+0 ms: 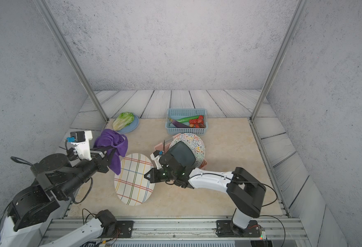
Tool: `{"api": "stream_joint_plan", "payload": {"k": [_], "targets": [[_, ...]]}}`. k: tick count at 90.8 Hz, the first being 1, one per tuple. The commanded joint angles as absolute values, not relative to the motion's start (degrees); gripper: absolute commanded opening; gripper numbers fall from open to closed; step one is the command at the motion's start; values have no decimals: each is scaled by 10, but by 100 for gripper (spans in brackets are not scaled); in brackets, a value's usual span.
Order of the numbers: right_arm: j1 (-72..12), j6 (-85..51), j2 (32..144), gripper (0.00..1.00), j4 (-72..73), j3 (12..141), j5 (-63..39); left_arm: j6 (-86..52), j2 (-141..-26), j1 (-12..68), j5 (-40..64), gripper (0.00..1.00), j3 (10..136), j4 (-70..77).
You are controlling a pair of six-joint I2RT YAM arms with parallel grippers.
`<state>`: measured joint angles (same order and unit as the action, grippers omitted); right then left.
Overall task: Wipe the wet plate dry
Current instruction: Place the plate at the center of the board.
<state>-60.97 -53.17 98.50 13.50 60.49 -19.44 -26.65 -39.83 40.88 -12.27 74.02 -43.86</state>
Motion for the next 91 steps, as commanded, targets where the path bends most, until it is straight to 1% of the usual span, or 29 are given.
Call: {"api": "stream_joint_plan", "payload": {"k": [1, 10, 25, 30, 35, 51, 62, 77, 86, 91], "targets": [[-609, -540, 1031, 0, 196, 657, -167, -279, -402, 407, -127, 0, 722, -457], [-609, -540, 1083, 0, 182, 676, -142, -286, -397, 407, -121, 0, 710, -456], [-609, -527, 1146, 1, 109, 702, -104, -293, -392, 407, -110, 0, 690, -447], [-609, -518, 1161, 7, 85, 703, -96, -295, -394, 407, -109, 0, 688, -444], [-609, -508, 1175, 20, 44, 710, -87, -295, -396, 407, -108, 0, 686, -442], [-613, -474, 1182, 45, -37, 716, -75, -296, -404, 407, -103, 0, 678, -429], [-623, -446, 1152, 55, -78, 708, -59, -296, -414, 407, -102, 0, 670, -415], [-635, -424, 1038, 66, -104, 653, -46, -302, -434, 406, -117, 0, 648, -409], [-633, -413, 951, 68, -149, 635, -25, -311, -438, 404, -123, 0, 630, -393], [-627, -396, 902, 65, -190, 637, 5, -310, -443, 402, -123, 0, 619, -381]]}}
